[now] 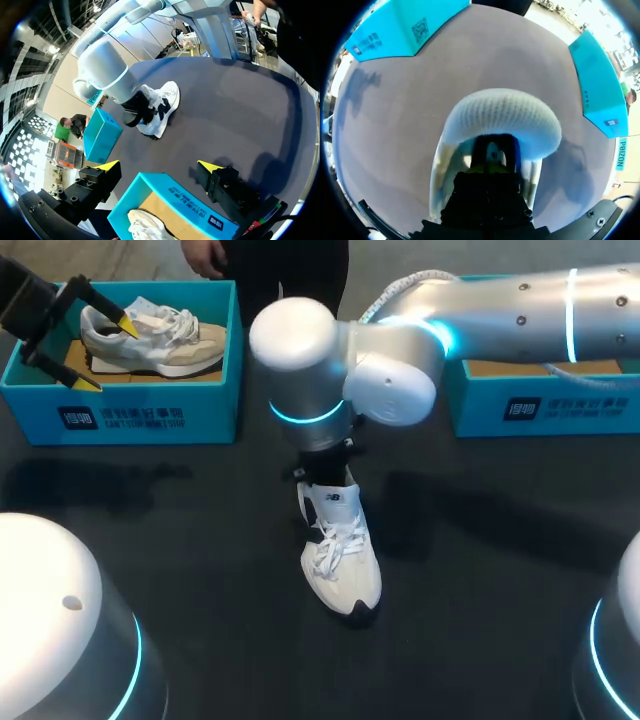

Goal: Take the shoe out of the shoebox, open the shoe tongue, remove and reinsert the insole, then place the shoe into the shoebox

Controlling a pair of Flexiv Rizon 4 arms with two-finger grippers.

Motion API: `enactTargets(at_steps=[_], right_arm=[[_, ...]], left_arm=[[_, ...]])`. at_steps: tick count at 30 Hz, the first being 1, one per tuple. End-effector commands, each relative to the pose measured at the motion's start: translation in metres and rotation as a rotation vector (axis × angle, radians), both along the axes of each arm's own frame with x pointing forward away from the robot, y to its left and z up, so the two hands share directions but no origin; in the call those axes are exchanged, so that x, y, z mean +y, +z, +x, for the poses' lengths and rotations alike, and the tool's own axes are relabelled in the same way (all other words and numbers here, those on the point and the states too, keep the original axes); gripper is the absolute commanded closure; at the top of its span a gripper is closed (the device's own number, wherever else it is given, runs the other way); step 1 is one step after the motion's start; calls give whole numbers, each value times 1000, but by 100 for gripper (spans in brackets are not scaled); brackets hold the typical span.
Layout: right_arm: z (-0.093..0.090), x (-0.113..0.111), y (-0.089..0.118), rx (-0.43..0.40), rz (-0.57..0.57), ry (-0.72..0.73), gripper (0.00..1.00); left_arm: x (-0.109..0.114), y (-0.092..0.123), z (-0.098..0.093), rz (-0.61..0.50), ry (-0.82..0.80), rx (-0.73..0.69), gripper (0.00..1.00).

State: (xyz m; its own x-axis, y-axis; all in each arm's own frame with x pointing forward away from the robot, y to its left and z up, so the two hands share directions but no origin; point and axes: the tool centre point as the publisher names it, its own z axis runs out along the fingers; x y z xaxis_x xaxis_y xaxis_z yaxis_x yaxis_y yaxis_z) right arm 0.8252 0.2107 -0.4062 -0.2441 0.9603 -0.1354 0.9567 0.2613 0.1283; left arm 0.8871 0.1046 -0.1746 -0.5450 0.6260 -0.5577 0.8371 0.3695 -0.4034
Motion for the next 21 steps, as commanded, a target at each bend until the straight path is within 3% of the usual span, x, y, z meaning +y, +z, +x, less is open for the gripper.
enactTargets(at_steps=[1,7,14,21], right_arm=[[2,4,-17,26,98,43,100],[-4,14,-10,30,99,102,100],[-12,1,23,-80,-29,17,100],[-11,-7,39,-139,-103,7,100]], left_arm=[[0,1,-1,3,0,0,0],[0,1,-1,3,0,0,0],[0,1,-1,3,0,0,0],[0,1,-1,3,0,0,0]])
